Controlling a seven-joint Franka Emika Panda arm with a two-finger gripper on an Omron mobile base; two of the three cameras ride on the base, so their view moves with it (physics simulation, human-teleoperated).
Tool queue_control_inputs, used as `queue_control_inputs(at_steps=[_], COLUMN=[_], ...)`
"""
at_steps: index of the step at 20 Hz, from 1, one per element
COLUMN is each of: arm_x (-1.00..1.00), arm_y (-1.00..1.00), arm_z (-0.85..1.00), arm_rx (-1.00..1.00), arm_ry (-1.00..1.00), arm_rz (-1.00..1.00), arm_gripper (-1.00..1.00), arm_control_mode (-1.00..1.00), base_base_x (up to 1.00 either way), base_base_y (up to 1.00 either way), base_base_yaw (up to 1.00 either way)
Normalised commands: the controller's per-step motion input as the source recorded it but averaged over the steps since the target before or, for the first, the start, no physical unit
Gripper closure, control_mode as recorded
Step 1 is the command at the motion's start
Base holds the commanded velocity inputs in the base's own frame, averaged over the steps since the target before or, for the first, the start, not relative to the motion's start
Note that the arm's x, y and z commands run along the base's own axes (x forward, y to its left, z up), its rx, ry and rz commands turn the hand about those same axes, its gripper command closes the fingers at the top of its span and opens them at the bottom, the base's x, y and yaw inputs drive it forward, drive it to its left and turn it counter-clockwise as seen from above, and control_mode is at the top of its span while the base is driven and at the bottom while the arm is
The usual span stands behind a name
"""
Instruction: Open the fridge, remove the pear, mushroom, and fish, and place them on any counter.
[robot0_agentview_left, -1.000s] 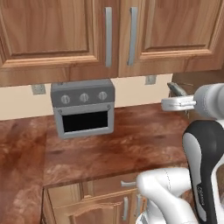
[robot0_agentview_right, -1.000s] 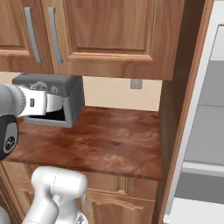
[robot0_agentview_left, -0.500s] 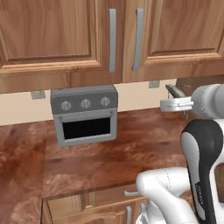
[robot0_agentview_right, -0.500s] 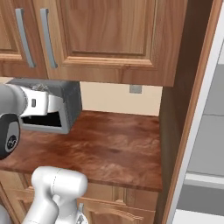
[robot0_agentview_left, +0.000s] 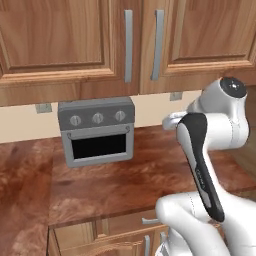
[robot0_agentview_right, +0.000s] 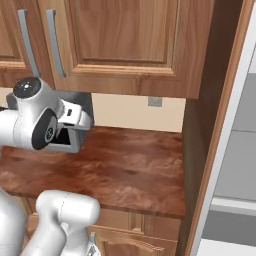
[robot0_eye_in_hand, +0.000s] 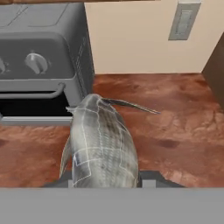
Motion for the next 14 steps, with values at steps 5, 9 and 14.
queue_control_inputs(at_steps=[5, 9, 14], arm_x=[0.87, 0.42, 0.31], arm_y=[0.07, 0.0, 0.0], arm_z=[-1.0, -0.89, -0.8], arm_rx=[0.0, 0.0, 0.0], arm_ry=[0.21, 0.05, 0.01], arm_rz=[0.0, 0.0, 0.0], arm_gripper=[1.0, 1.0, 1.0], arm_control_mode=[-1.0, -1.0, -1.0], base_base_x=[0.0, 0.0, 0.0], base_base_y=[0.0, 0.0, 0.0], base_base_yaw=[0.0, 0.0, 0.0])
